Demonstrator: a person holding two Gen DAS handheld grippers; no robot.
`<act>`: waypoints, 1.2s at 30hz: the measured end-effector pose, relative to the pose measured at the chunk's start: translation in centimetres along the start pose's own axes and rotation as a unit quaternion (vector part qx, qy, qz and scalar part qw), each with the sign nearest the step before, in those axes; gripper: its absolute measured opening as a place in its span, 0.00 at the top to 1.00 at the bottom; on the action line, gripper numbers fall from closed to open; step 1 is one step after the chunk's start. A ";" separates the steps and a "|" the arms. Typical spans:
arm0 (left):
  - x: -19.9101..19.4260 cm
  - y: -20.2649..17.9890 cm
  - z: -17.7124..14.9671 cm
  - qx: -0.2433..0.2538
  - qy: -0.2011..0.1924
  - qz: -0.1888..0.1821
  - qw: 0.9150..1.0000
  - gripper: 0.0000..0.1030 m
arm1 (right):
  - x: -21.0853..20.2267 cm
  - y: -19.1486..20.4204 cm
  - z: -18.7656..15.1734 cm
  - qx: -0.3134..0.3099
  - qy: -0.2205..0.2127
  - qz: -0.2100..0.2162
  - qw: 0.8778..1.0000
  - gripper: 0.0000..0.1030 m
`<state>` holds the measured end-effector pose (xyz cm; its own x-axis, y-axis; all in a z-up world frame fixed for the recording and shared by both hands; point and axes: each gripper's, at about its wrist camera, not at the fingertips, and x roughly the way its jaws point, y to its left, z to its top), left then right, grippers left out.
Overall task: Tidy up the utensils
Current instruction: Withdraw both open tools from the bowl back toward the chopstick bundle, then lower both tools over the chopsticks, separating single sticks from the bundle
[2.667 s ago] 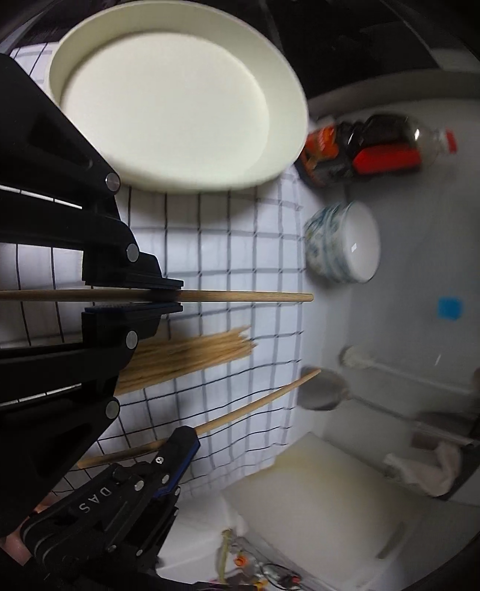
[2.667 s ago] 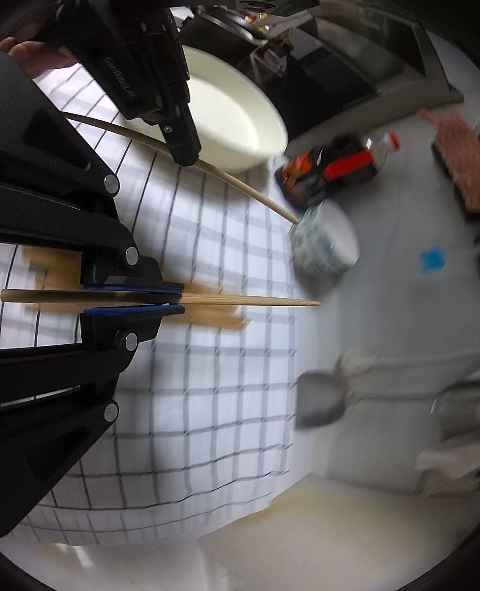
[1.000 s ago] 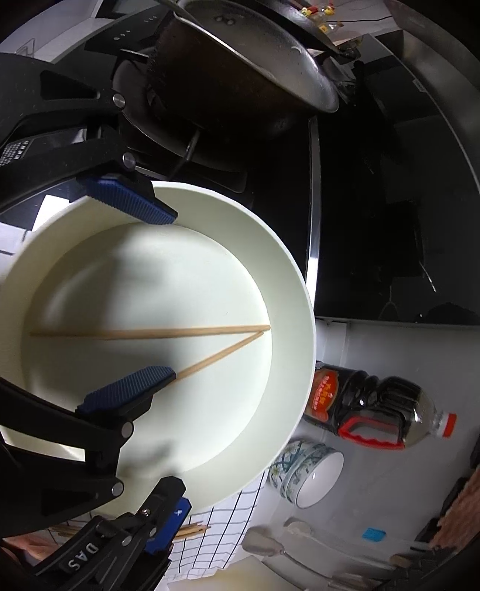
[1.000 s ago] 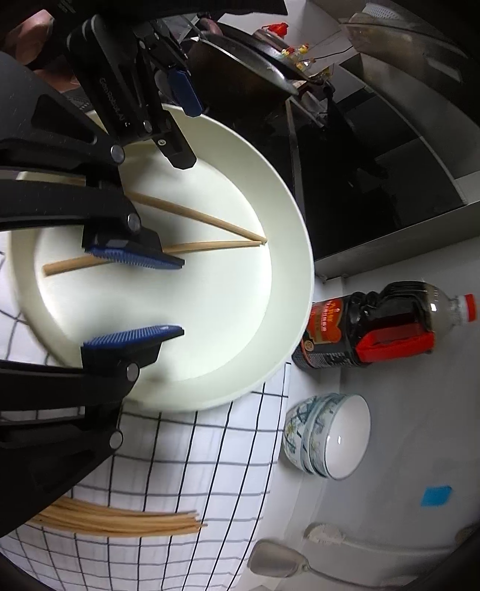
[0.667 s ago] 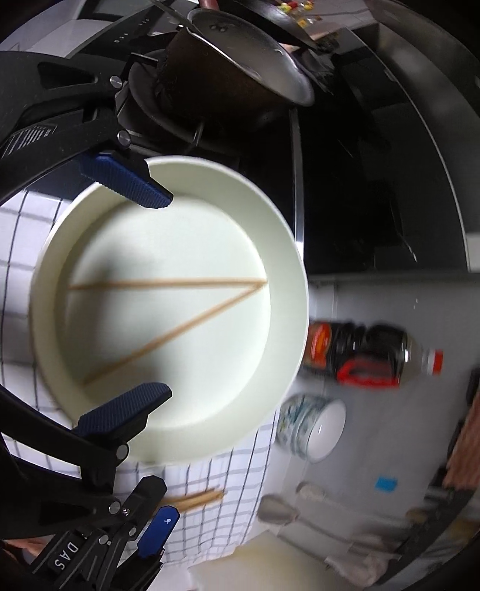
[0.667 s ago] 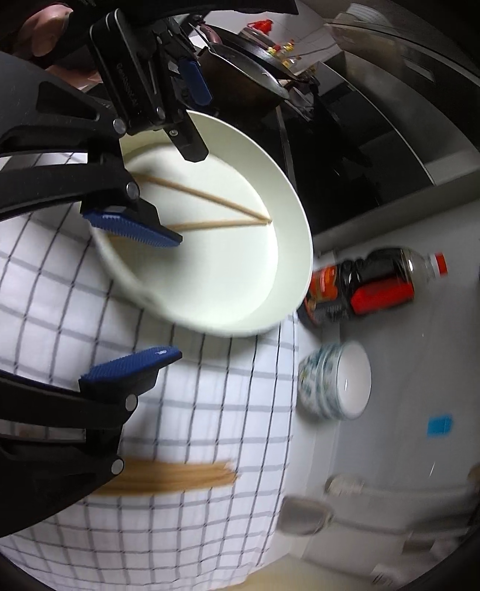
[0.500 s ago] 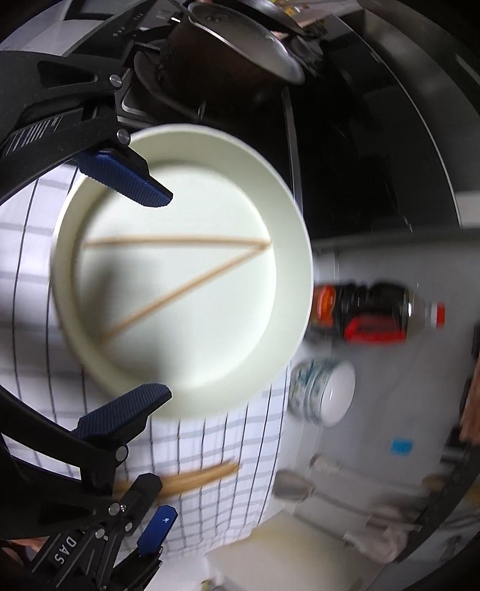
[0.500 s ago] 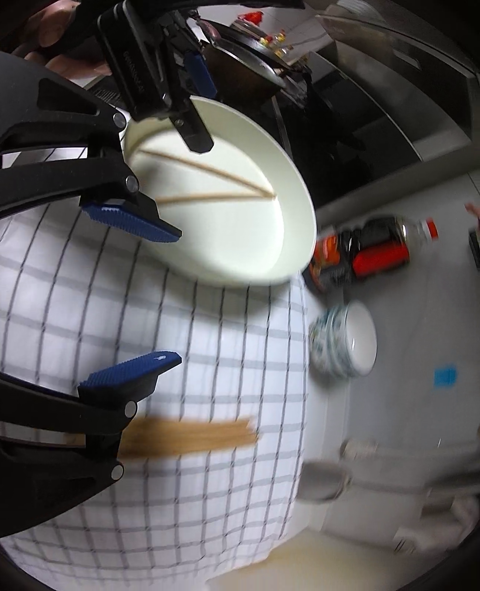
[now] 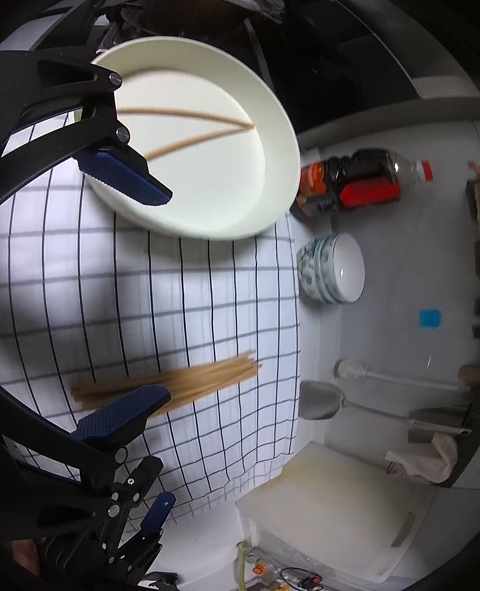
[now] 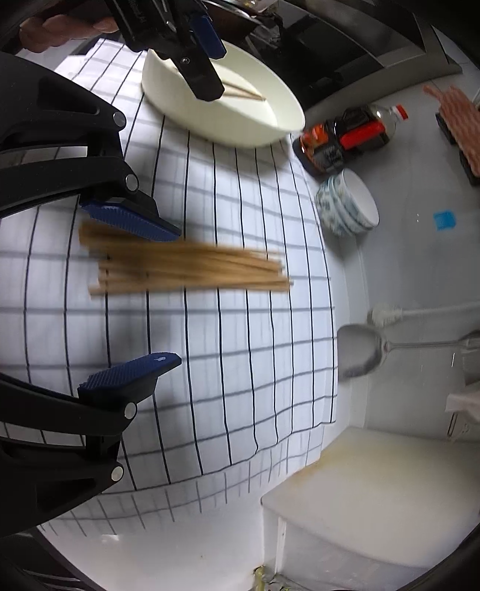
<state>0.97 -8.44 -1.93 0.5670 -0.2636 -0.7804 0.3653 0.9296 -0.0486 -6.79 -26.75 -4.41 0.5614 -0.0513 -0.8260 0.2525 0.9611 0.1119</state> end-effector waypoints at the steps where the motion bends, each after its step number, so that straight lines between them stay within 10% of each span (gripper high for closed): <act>1: 0.5 -0.5 -0.1 0.001 0.003 0.000 1.000 0.07 | 0.4 -0.4 -0.1 -0.003 0.001 -0.003 1.000 0.42; 36: 9.9 -3.5 -2.0 -0.021 0.035 0.031 0.999 0.07 | 9.5 -4.1 0.0 -0.032 0.008 -0.013 0.999 0.42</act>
<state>3.79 -13.83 -10.69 0.5334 -0.1873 -0.8248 0.2984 0.9542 -0.0238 -2.45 -31.18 -12.74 0.5421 -0.0727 -0.8372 0.2164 0.9747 0.0555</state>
